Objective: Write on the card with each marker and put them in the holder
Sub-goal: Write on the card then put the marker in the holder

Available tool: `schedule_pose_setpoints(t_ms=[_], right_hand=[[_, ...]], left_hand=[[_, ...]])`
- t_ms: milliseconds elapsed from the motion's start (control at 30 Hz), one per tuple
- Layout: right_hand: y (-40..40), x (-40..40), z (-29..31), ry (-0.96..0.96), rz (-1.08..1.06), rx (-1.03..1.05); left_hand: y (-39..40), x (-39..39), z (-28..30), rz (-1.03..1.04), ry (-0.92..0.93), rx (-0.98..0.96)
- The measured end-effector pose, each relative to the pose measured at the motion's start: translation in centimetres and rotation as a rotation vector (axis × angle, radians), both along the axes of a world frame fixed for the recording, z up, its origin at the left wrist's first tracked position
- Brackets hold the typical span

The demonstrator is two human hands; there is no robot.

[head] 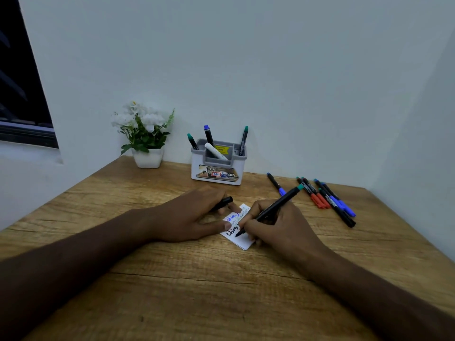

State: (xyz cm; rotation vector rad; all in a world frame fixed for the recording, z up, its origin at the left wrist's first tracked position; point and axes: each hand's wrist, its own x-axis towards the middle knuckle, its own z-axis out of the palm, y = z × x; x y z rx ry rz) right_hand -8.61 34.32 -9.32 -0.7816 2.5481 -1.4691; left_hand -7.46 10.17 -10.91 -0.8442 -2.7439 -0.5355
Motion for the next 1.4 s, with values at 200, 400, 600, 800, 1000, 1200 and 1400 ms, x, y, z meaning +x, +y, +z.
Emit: schedule_pose_setpoints(t_ms=[200,400,600,800,1000,1200,1400], right_hand=[[-0.34,0.15,-0.3,0.074,-0.035,0.062],[-0.19,0.05,-0.07,0.053,-0.038,0.042],[-0.07,-0.07,-0.08,0.053,-0.025,0.052],[-0.1,-0.21,-0.14,0.041,-0.053,0.041],[-0.14,-0.31,-0.16,0.026,-0.064,0.034],[-0.19,-0.55,-0.35,0.034,-0.089,0.042],[-0.18,-0.64,-0.47,0.025,-0.113,0.039]], left_hand=[[-0.04,-0.2,-0.2,-0.009,0.013,-0.004],[0.14,-0.11,-0.04,-0.027,0.017,0.012],[0.5,0.21,0.44,-0.035,0.007,0.03],[0.36,0.2,0.31,-0.026,-0.003,0.016],[0.26,0.17,0.25,-0.023,0.002,0.009],[0.49,0.28,0.44,-0.02,0.0,0.01],[0.49,0.33,0.5,-0.016,-0.011,0.011]])
